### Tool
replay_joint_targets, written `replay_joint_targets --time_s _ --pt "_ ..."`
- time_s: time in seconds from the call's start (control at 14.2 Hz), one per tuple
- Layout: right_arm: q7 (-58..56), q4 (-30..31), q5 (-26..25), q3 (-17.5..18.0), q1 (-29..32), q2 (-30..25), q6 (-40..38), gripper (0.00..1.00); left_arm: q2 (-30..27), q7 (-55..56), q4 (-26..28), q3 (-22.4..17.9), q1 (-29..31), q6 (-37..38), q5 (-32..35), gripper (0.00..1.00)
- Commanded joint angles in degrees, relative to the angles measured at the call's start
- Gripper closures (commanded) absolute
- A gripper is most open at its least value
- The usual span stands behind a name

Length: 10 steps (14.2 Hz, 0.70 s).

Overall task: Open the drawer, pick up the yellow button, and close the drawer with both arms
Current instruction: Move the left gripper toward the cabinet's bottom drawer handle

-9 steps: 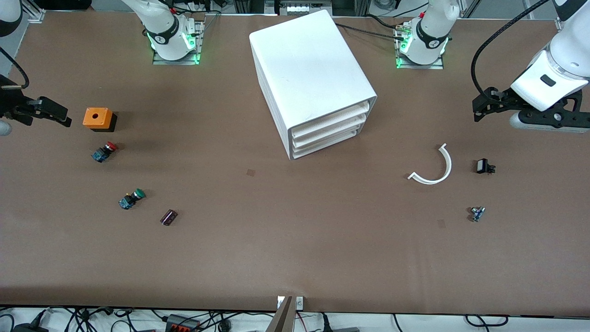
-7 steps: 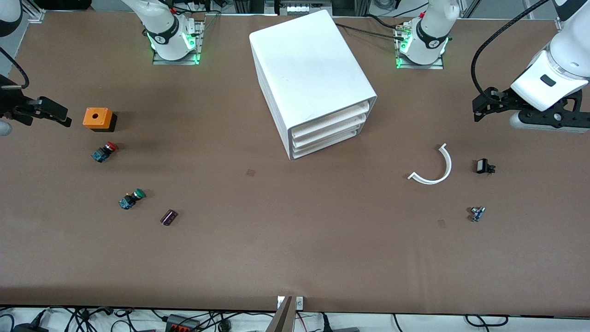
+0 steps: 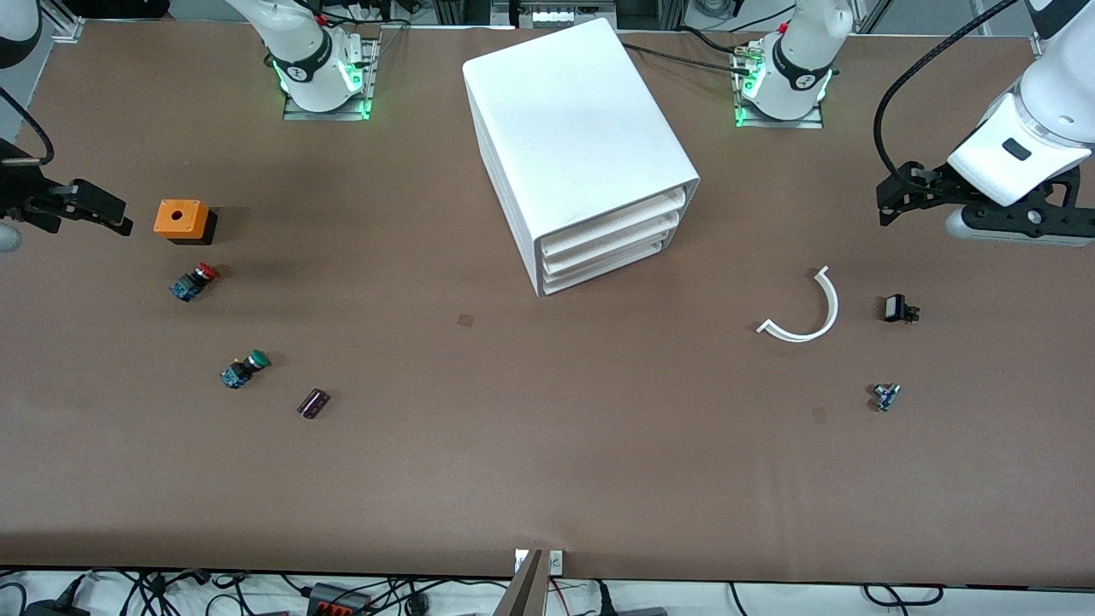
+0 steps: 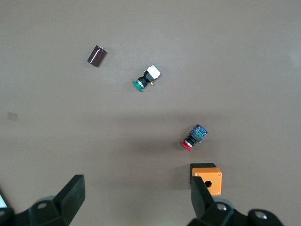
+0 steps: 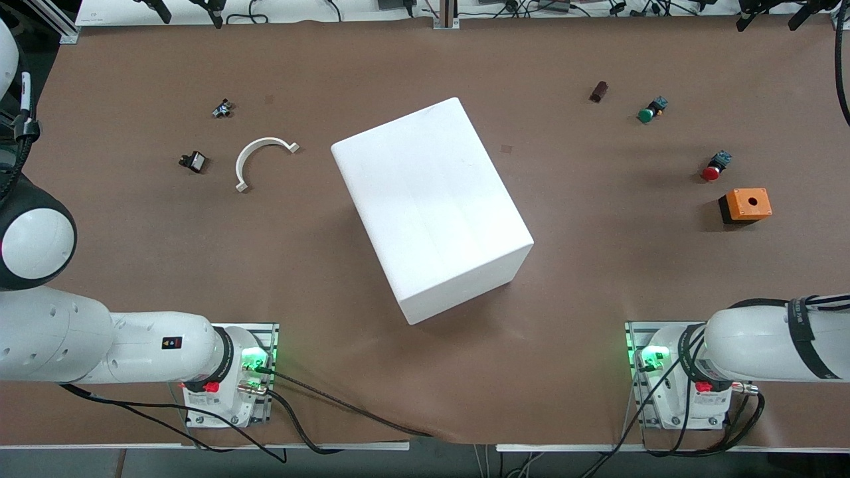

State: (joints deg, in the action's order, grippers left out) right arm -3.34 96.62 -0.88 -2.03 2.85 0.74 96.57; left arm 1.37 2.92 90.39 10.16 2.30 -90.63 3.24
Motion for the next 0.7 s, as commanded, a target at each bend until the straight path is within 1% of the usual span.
replay_joint_targets --time_s 0.0,0.35,0.63 --pt "-1.23 1.46 0.44 0.10 0.32 -1.53 0.64 0.00 0.73 -0.72 -1.27 -0.32 -0.28 0.54 -1.04 0.00" --pt "-1.23 1.46 0.36 0.10 0.32 -1.53 0.55 0.00 0.82 -0.63 -1.27 -0.15 -0.46 1.15 -1.22 0.00" --pt "-1.32 1.38 0.18 0.01 0.32 -1.70 0.38 0.00 0.91 -0.81 -1.10 -0.14 -0.90 2.39 -4.28 0.00"
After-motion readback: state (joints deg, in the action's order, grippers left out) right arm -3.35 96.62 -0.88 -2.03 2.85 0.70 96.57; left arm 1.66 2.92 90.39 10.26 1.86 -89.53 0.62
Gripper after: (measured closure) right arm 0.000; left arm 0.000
